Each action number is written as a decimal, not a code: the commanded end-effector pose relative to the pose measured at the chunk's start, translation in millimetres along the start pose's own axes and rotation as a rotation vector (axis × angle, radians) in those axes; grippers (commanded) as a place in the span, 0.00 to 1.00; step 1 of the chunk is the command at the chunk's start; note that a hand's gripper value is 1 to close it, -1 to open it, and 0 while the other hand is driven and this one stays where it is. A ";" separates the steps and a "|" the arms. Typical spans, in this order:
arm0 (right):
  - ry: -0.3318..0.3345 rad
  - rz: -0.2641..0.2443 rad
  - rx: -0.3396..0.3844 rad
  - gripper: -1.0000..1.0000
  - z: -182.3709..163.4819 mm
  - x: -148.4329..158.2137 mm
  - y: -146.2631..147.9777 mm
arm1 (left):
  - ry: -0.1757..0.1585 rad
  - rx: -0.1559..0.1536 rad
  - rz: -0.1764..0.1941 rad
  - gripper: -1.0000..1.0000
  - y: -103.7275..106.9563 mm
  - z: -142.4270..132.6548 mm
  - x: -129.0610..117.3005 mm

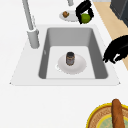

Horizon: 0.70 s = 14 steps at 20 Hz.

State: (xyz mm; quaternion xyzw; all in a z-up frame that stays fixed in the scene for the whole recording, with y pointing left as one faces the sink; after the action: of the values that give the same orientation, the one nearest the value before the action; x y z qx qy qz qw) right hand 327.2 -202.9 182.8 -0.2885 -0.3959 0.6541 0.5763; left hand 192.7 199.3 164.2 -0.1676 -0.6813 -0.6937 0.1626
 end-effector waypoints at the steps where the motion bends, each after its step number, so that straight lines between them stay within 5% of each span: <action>1: -0.024 0.009 0.012 1.00 -5.9 12.2 31.4 | 0.000 0.000 0.000 0.50 0.0 0.0 0.0; 8: -0.040 -0.006 0.004 1.00 -49.1 25.4 73.3 | 0.000 0.000 0.000 0.50 0.0 0.0 0.0; 14: -0.043 -0.047 0.059 1.00 -99.1 43.3 80.8 | 0.000 0.000 0.000 0.50 0.0 0.0 0.0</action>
State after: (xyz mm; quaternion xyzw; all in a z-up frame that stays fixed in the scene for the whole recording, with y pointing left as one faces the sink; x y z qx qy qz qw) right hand 340.7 -157.3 78.6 -0.2553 -0.3841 0.6644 0.5880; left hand 192.7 199.3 164.2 -0.1676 -0.6813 -0.6937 0.1626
